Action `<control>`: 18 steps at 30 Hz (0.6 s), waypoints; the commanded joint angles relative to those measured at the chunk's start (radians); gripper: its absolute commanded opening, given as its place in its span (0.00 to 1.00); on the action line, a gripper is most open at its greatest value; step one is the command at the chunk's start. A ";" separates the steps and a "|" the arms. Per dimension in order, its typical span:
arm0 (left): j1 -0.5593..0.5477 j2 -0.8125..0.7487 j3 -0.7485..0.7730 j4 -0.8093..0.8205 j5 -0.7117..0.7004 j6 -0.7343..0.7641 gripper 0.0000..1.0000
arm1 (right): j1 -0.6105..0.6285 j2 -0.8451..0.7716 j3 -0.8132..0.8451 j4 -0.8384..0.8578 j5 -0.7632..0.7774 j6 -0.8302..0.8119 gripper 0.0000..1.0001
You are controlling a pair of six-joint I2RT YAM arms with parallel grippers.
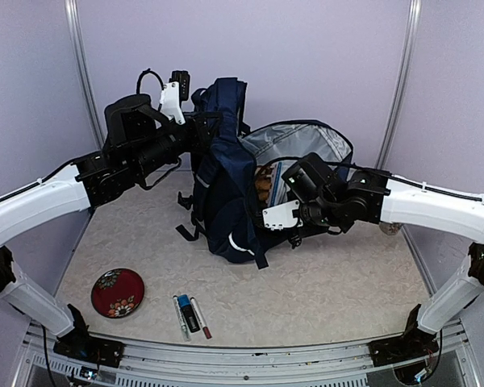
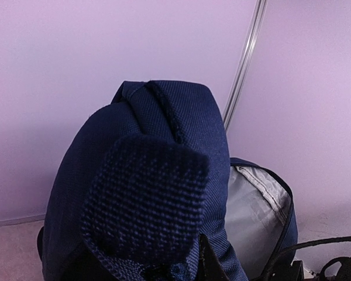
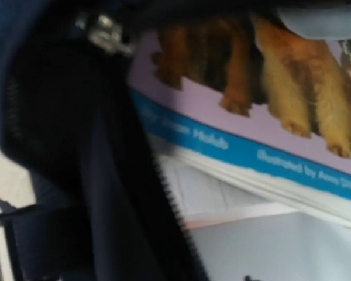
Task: Pack the student bag
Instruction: Pass from the left arm to the right
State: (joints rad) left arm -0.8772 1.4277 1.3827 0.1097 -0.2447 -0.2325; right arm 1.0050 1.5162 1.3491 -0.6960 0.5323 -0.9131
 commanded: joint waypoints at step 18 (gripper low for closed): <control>0.222 -0.023 -0.063 0.122 0.154 -0.003 0.32 | 0.012 -0.205 -0.038 0.275 -0.298 0.073 0.00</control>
State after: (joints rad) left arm -0.6838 1.3987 1.3235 0.1158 -0.0917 -0.3073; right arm 1.0077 1.4281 1.3003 -0.5526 0.3359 -0.8913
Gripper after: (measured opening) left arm 0.266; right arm 0.009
